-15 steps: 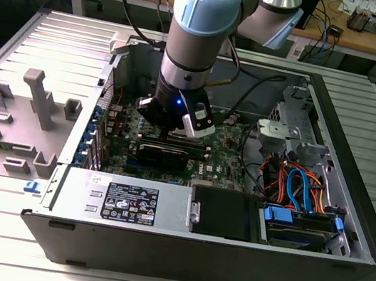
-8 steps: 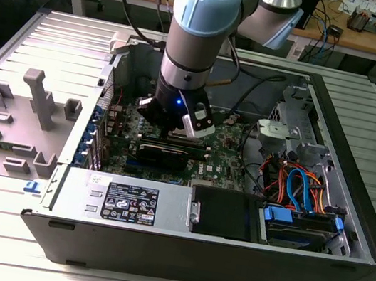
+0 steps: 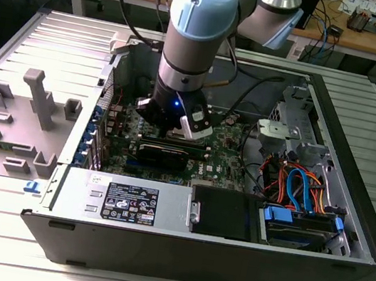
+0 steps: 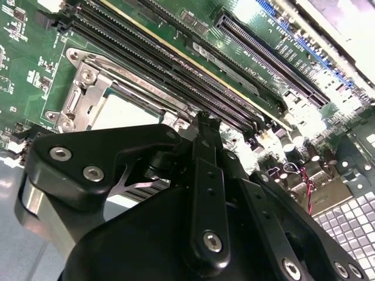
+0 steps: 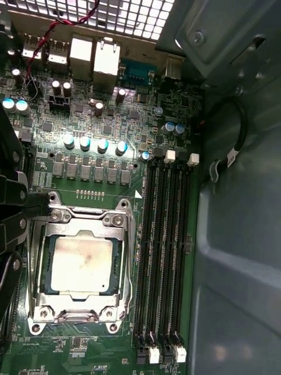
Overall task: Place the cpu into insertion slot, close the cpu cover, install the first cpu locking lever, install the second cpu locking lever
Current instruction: 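Install the second cpu locking lever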
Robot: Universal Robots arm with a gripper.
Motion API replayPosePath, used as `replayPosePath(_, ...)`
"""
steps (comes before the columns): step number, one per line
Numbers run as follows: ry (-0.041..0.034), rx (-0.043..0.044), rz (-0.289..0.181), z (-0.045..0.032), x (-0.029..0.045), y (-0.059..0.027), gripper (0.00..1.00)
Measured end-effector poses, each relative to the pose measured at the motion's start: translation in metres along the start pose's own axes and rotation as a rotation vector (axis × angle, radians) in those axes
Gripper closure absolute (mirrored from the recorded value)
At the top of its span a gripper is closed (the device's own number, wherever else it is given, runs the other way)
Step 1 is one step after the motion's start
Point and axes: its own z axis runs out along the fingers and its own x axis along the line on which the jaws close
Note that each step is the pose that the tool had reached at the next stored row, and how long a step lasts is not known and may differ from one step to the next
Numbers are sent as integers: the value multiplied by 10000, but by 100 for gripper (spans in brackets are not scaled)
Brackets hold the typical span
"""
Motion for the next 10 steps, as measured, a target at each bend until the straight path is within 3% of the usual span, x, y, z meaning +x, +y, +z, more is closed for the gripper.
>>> replayPosePath(4, -5, -53, -6, 14, 11, -2, 89)
replayPosePath(10, -6, -64, -7, 28, 17, -4, 89)
